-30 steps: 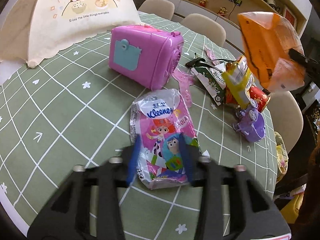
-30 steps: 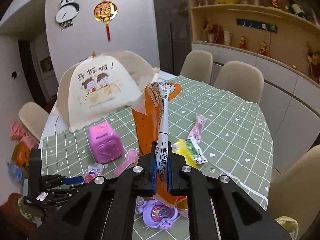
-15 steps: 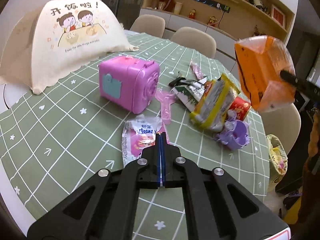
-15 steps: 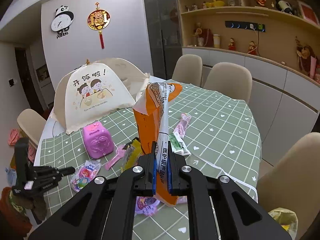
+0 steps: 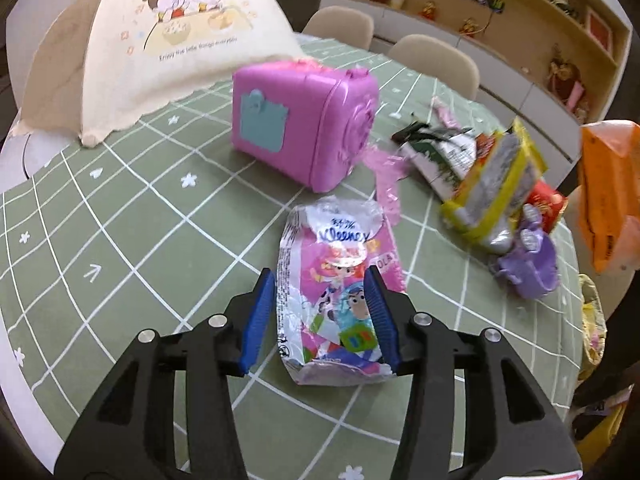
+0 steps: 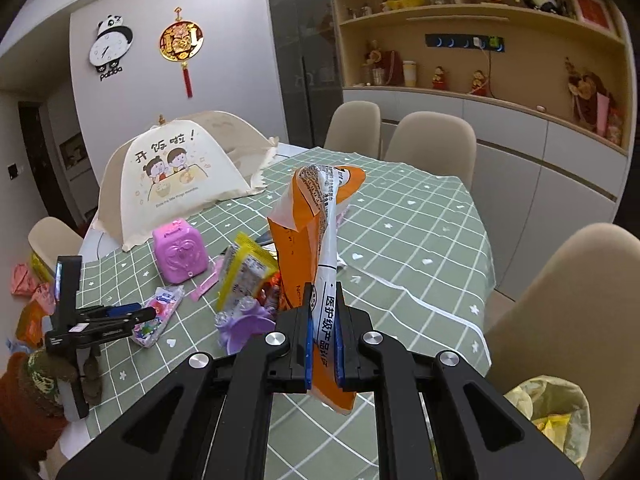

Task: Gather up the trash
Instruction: 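Carry the Kleenex pack and orange bag toward the yellow trash bag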

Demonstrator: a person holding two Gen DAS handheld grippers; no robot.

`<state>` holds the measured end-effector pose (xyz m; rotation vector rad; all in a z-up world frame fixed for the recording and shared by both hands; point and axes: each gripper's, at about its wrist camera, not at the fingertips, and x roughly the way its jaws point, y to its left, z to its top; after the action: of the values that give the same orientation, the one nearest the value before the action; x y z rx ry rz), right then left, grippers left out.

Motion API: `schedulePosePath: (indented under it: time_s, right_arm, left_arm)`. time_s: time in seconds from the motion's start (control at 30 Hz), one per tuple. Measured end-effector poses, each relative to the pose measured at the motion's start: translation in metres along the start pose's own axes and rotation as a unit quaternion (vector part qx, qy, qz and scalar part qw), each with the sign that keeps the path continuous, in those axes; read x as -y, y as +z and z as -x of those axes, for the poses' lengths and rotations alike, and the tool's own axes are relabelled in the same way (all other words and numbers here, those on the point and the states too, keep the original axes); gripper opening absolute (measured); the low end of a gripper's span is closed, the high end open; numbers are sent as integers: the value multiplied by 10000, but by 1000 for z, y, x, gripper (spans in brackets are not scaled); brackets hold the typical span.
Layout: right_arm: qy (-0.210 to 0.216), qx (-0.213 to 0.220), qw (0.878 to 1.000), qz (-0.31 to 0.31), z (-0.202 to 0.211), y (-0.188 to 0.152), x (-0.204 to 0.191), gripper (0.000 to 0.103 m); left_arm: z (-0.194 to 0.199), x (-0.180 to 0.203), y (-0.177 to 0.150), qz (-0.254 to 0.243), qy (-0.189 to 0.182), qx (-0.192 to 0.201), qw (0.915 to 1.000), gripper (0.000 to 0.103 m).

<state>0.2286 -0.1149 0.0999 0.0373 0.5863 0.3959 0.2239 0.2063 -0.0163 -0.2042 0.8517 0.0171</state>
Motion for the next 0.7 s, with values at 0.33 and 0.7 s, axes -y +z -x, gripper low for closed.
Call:
schedulePosePath:
  time_s: [0.33, 0.7]
  right_arm:
    - [133, -58, 9999, -62, -5, -14, 15, 9]
    - [-196, 235, 9995, -117, 29, -25, 59, 10]
  left_arm:
    - [8, 13, -5, -119, -22, 155, 9998, 1]
    - [58, 81, 9, -344, -901, 633, 9933, 0]
